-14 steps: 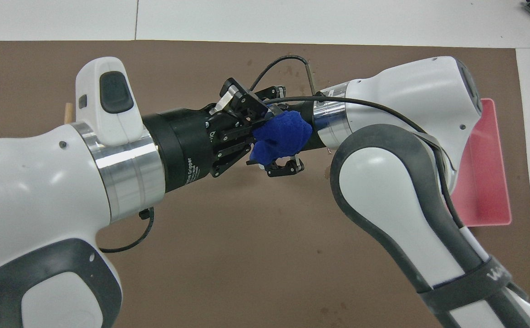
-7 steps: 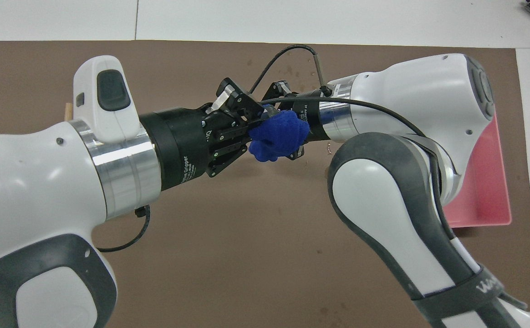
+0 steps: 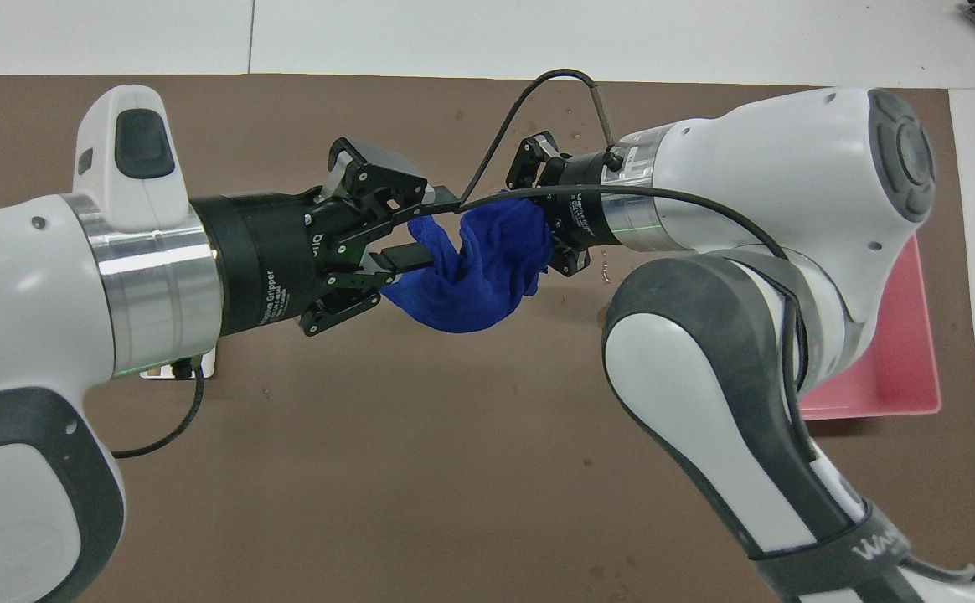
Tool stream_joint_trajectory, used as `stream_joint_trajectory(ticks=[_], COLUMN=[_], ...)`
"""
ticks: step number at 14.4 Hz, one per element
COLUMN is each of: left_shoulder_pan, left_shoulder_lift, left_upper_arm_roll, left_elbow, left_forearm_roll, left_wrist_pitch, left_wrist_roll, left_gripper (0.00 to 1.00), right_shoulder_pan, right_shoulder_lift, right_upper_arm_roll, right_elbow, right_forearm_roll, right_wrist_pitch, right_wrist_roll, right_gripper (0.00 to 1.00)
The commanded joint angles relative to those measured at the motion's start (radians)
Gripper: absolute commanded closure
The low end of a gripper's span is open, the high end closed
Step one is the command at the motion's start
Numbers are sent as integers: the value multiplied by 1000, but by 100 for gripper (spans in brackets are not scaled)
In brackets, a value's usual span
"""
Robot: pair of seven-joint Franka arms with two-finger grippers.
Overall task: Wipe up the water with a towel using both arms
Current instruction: 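Grasp the cloth with the right gripper and open the left gripper, then lower the cloth onto the water spill while the left gripper withdraws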
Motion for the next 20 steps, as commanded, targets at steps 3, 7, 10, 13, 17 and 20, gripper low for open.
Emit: stream_joint_trajectory(ticks=[3,7,10,13,17,20], left_shoulder_pan=[93,153,217,248,249,252], left_shoulder_lift=[-47,-64,-62,-50,23,79], left_upper_arm_roll=[4,2,5,53,81,84], left_elbow=[-39,-65,-56,-28,53,125], left_forearm_roll=[157,358,474,571,671,699], left_wrist_pitch=[-136,-254,-334,-422,-521,-604], left_wrist_roll=[13,43,163,388,577,741], left_gripper=[0,0,0,0,0,0], right_shoulder_pan=[1,-8,-88,-125,-127,-130], right_shoulder_lift=[-28,-60,-90,-107,-174,-183], right_upper_arm_roll=[6,5,3,3,3,3], right_elbow=[-22,-89,-130,-135,-256,-262], right_forearm_roll=[-98,-161,-194,-236,-297,-331], right_wrist_pitch=[0,-37,-205,-355,-429,-481], right_wrist_roll=[-96,-283,-420,-485,-485,-482], right_gripper=[100,100,100,100,100,100])
